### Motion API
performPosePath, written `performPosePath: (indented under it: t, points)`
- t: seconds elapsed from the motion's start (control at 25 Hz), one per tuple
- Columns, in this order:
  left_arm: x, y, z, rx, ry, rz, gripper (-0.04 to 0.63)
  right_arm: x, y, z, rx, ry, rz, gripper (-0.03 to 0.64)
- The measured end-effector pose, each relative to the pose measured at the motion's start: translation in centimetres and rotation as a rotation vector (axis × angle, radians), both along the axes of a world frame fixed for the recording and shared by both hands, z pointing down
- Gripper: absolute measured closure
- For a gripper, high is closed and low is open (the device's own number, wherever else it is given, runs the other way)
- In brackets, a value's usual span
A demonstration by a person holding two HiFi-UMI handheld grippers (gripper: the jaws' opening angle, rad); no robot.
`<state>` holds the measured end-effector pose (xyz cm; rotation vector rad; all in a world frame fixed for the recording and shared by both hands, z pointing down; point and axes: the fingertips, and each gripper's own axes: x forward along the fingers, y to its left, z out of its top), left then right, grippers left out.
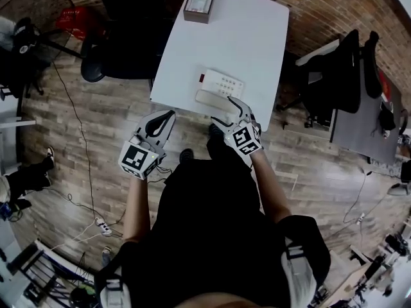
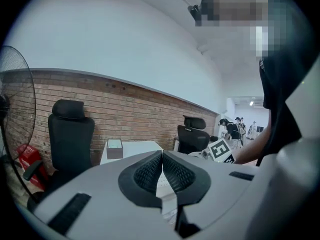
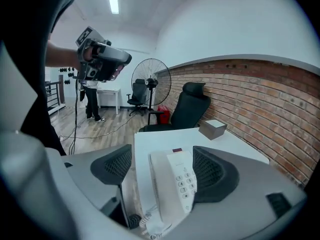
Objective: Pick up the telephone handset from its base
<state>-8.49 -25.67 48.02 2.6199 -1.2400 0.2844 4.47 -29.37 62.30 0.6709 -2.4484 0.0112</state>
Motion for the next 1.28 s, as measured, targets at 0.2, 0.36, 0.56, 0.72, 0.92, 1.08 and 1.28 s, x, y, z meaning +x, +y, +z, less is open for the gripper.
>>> performPosePath:
  t: [0.2, 0.36, 0.56, 0.72, 0.92, 1.08, 1.28]
  points:
    - [-1.1, -0.3, 0.0, -0.003, -0.007, -0.060, 0.575, 0.0, -0.9, 2.7, 0.000, 0.073, -0.069, 0.244]
    - [-1.8, -0.6, -0.1, -0.006, 0.001, -0.109, 0.575, 0.0, -1.4, 4.1, -0.029, 0.086, -0.101, 0.245]
    - [-2.1, -1.0, -0.3, -0.002, 0.011, -0.150, 0.575, -0.1, -2.1, 5.9, -0.065, 0.107, -0.140, 0.250]
    - [-2.4, -0.6, 0.3, -0.014, -0.005, -0.170, 0.575, -0.1, -2.4, 7.6, -0.100, 0.109, -0.173, 0.262]
    - [-3.4, -0.2, 0.1, -0.022, 0.008, -0.215, 0.575, -0.4, -2.8, 9.1, -0.132, 0.118, -0.191, 0.275]
    - [-3.6, -0.2, -0.4, -0.015, 0.022, -0.244, 0.575, -0.3, -2.8, 10.7, -0.144, 0.157, -0.235, 0.282]
    - [-4.2, 0.3, 0.0, -0.018, 0.007, -0.259, 0.575, -0.7, -2.7, 12.5, -0.169, 0.179, -0.270, 0.287]
